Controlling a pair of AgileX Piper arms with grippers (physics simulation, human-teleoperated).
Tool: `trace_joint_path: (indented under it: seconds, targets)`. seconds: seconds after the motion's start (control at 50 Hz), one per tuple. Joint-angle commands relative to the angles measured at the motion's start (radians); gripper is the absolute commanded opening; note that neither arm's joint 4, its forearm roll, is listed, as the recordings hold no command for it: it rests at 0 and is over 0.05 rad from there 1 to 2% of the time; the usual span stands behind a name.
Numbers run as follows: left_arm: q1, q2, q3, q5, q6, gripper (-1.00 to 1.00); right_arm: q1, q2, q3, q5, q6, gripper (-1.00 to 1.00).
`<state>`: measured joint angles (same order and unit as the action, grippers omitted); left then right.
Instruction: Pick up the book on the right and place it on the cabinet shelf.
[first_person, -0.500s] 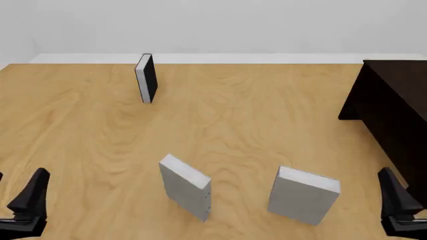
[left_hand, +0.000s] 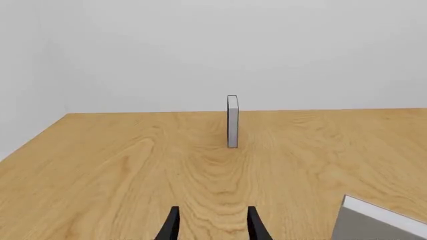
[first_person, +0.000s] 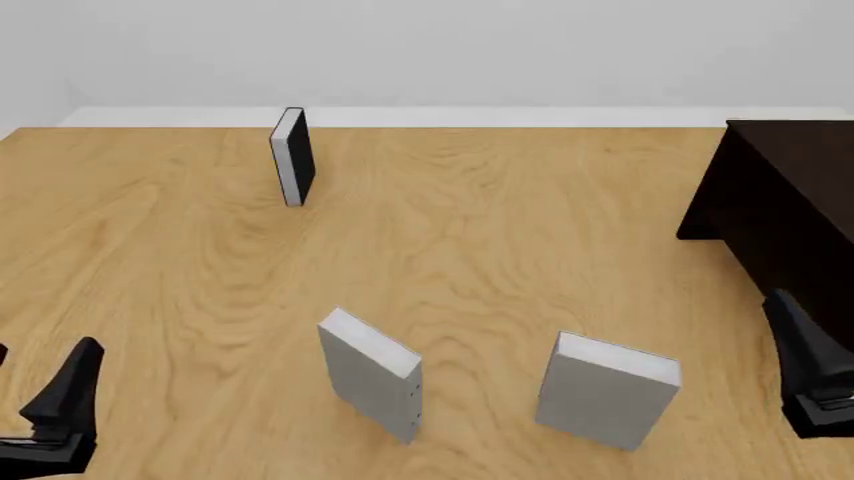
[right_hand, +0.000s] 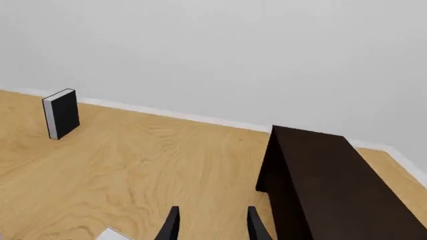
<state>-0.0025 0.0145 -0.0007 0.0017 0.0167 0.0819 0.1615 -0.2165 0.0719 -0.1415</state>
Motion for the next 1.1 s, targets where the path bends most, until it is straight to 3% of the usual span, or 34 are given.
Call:
trace_joint_path:
  seconds: [0.02,0.08,0.14,0.18,0.38,0.6,0.86,0.96,1.1]
  targets:
    - [0.002,-0.012,0.0,0.012,0.002,1.0,0.063,0.14,-0.18,0.081,-0.1,1.0]
    - [0.015,-0.011,-0.005,0.005,-0.014,1.0,0.093,0.188,-0.257,0.124,-0.104,1.0]
    - [0.011,-0.013,-0.005,0.007,-0.001,1.0,0.133,0.245,-0.312,0.152,-0.161,1.0]
    - [0.007,-0.013,-0.004,0.006,0.003,1.0,0.142,0.275,-0.354,0.172,-0.156,1.0]
    - [-0.003,0.011,-0.003,-0.014,0.023,1.0,0.252,0.423,-0.512,0.299,-0.25,1.0]
    - [-0.007,0.009,-0.001,-0.009,0.024,1.0,0.289,0.519,-0.635,0.424,-0.333,1.0]
    - [-0.007,0.01,0.0,-0.008,0.034,1.0,0.388,0.628,-0.727,0.568,-0.332,1.0]
    - [-0.015,0.015,0.0,-0.007,0.038,1.0,0.426,0.662,-0.774,0.621,-0.37,1.0]
    - [-0.029,0.001,-0.001,0.002,0.051,1.0,0.454,0.72,-0.855,0.716,-0.366,1.0]
